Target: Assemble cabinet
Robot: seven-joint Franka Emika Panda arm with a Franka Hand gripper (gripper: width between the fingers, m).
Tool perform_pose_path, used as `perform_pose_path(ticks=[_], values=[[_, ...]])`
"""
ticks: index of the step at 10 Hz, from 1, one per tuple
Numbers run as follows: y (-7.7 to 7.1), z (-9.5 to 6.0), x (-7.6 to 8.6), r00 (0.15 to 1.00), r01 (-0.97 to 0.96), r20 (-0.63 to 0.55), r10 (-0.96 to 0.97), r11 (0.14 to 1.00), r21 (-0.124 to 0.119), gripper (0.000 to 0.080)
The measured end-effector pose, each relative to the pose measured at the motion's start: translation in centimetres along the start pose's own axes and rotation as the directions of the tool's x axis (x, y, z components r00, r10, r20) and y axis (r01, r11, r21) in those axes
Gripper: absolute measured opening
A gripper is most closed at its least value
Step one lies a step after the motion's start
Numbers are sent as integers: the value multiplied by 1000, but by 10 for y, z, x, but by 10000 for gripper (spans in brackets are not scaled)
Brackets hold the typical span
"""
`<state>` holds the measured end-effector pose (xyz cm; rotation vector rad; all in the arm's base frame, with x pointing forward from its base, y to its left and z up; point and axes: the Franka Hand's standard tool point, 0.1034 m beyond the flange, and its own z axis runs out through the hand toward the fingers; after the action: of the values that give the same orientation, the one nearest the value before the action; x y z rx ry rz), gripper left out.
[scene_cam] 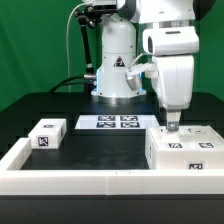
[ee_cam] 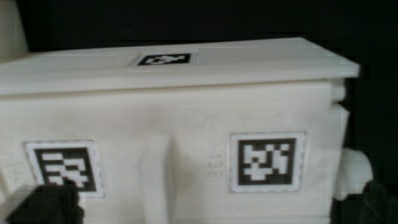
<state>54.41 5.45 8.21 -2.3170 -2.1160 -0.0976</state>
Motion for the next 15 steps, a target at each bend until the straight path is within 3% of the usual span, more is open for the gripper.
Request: perform_pose_path(ticks=[1,4,10,12,15], values=[[-8,-4,0,1000,-8,4,8,1000,-6,796],[-6,0,-1,999,-46,0,46,999,0,796],[-7,1,2,921,-390,-5,390,921,-1,796],[-13,1,4,785,-619,-56,617,785,-25,796],[-18,4,7,653,-756,-67,755,654,2,796]])
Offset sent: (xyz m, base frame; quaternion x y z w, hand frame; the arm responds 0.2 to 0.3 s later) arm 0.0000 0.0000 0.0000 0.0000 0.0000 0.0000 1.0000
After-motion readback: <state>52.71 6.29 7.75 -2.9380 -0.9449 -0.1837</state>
